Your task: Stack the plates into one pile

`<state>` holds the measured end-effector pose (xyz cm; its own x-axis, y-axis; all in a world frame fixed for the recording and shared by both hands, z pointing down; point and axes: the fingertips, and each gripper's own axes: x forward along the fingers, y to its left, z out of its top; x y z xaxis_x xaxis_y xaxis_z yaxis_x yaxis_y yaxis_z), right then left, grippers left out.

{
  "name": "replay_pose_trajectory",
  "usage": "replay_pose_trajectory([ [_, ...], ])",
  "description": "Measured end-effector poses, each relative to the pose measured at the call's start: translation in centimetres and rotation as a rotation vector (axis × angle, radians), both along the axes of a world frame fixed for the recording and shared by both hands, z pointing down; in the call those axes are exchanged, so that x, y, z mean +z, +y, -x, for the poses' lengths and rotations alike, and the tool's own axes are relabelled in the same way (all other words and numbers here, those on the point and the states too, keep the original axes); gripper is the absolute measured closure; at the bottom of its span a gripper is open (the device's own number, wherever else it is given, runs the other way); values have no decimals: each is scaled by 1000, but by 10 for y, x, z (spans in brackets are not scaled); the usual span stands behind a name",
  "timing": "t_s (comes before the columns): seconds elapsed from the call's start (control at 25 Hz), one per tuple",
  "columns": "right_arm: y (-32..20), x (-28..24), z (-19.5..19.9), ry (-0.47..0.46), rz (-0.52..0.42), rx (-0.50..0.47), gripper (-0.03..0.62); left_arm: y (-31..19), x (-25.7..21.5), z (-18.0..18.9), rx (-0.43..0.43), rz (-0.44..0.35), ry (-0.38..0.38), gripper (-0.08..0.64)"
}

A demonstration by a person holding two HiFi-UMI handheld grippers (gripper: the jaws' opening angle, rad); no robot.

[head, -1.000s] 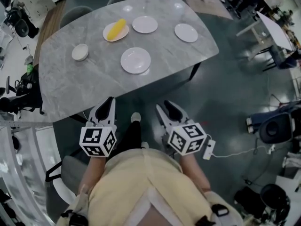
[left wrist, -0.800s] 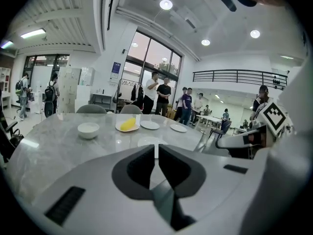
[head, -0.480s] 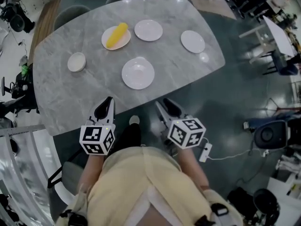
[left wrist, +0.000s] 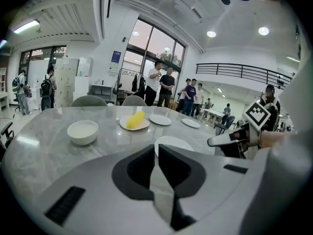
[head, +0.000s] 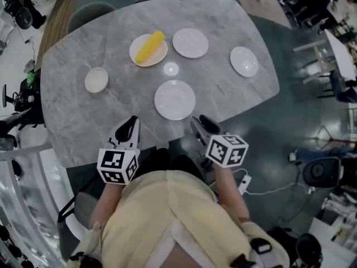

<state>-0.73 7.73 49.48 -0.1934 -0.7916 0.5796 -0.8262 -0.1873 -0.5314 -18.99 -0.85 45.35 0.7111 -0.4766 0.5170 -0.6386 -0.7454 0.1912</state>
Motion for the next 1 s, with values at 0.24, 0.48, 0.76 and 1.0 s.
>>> replay_pose_trajectory([
  [0.24, -23, 15, -15, 5, 56, -22, 462, -18, 17, -1, -34, 40, -16, 555],
  [0.48, -50, 32, -34, -1, 97, -112, 462, -31, 26, -14, -109, 48, -12, 555],
  [0.76, -80, 43, -39, -28, 148, -287, 462, -38, 37, -27, -248, 64, -32, 555],
  [1.0, -94, 57, -41, -87, 191, -369, 462, -34, 50, -37, -340, 83, -54, 555],
])
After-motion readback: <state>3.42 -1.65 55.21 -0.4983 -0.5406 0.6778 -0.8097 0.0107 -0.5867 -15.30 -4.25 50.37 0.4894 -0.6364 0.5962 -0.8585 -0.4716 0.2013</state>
